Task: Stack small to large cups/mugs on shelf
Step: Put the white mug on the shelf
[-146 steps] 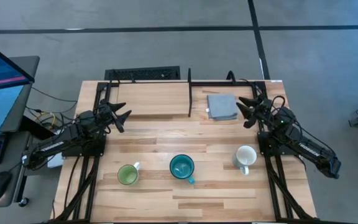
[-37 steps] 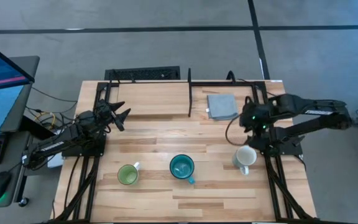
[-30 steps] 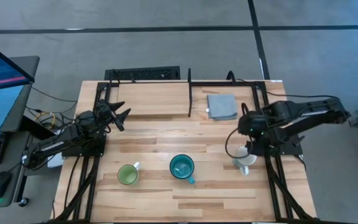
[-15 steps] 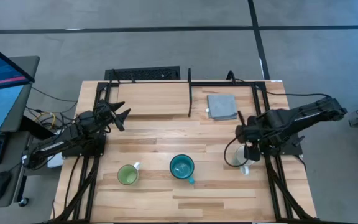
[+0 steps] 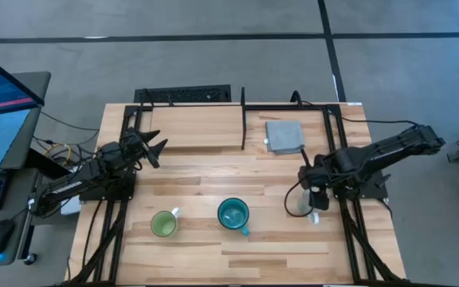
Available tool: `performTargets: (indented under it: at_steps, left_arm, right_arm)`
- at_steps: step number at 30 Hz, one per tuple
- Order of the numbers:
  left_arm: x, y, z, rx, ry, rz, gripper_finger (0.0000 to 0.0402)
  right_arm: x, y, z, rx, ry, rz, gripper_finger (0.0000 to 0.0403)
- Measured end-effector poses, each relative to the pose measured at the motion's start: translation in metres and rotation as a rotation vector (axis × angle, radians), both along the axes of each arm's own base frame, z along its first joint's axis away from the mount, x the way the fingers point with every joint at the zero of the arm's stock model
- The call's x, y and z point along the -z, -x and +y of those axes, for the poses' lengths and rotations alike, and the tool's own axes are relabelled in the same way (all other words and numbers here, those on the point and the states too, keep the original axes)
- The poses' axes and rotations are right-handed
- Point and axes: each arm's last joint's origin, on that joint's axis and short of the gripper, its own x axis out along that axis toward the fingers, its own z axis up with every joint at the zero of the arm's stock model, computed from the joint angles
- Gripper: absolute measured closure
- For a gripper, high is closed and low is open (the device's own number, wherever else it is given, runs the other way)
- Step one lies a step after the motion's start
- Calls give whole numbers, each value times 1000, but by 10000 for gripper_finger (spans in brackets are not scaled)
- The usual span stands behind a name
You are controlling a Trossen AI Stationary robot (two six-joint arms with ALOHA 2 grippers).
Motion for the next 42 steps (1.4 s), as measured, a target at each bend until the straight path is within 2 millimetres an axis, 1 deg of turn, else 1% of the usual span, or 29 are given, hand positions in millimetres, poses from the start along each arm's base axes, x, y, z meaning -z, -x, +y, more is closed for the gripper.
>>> performTargets:
  at_steps: [3, 9, 17, 24, 42]
  left_arm:
    - [0, 0, 0, 0, 0, 0, 154]
    - [0, 0, 0, -1, 0, 0, 154]
    - [0, 0, 0, -1, 0, 0, 154]
    - [0, 0, 0, -1, 0, 1, 154]
    - [0, 0, 0, -1, 0, 1, 154]
  right_arm:
    - [4, 2, 0, 0, 2, 15, 85]
    - [5, 1, 0, 0, 0, 11, 85]
    - [4, -7, 2, -1, -25, -69, 85]
    - [3, -10, 4, -5, -67, -101, 85]
    - [3, -11, 4, -6, -76, -107, 85]
